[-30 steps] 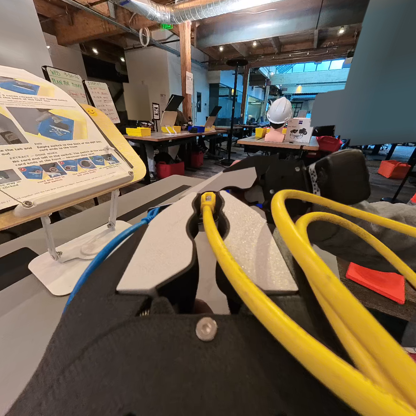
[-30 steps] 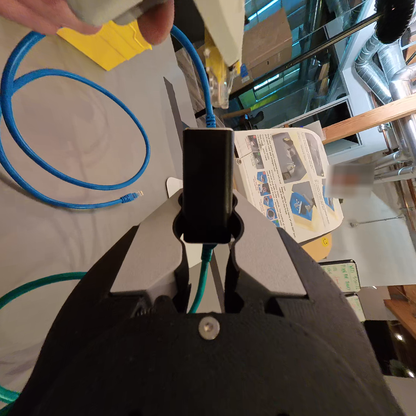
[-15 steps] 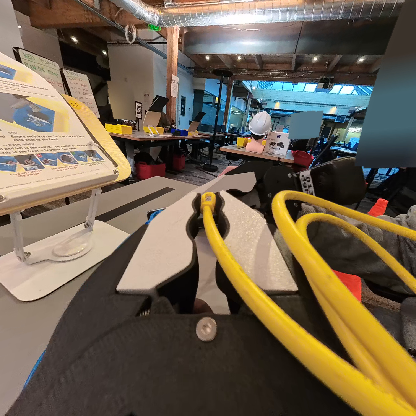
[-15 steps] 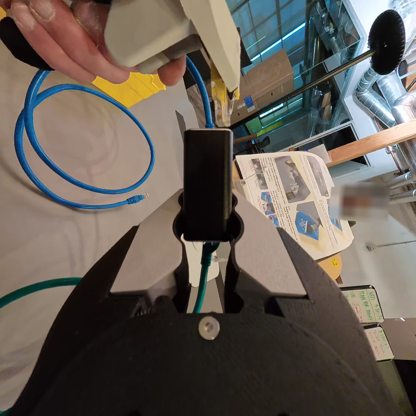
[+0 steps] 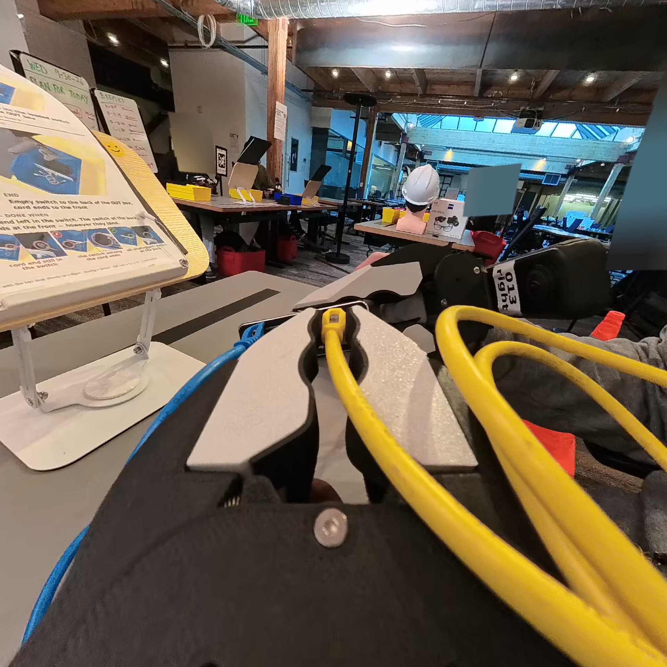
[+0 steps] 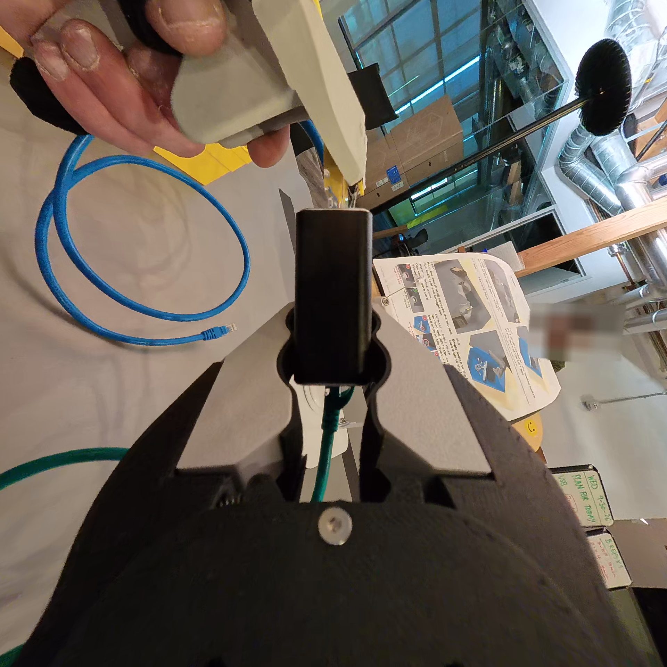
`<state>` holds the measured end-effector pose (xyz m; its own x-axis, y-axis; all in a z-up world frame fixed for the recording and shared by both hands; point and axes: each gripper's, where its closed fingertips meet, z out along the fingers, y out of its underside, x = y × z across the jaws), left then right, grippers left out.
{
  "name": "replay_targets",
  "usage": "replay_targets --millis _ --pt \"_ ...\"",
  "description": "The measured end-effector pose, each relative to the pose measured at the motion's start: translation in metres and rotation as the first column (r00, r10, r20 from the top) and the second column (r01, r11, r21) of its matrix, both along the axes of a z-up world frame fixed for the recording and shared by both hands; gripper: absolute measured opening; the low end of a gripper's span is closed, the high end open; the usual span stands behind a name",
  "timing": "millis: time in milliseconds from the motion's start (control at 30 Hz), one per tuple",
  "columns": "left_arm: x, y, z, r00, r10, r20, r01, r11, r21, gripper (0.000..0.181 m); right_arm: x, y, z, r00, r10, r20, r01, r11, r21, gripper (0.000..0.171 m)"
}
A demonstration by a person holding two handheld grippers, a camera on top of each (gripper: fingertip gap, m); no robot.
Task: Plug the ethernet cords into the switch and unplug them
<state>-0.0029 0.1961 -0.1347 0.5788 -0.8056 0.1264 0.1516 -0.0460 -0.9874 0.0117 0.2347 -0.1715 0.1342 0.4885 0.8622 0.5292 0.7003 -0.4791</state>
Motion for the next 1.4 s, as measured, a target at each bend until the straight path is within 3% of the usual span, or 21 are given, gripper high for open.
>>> replay_targets --millis 33,733,1400 --pt "0.0 0.0 0.0 1.0 0.001 -0.002 -0.001 1.0 0.001 0.011 0.0 0.0 0.0 1.0 0.002 -0.001 -0.002 1.0 0.002 0.031" --pt "0.002 -0.004 0.0 0.999 -0.045 0.014 0.045 0.999 -0.023 0.012 -0.002 -0.005 0.001 1.0 0.018 0.008 -0.018 1.0 0.025 0.031" --pt "0.007 -0.004 0.001 0.999 0.037 -0.032 -0.035 0.999 0.037 0.012 0.004 0.008 -0.001 0.994 -0.087 0.059 0.082 0.993 0.079 0.031"
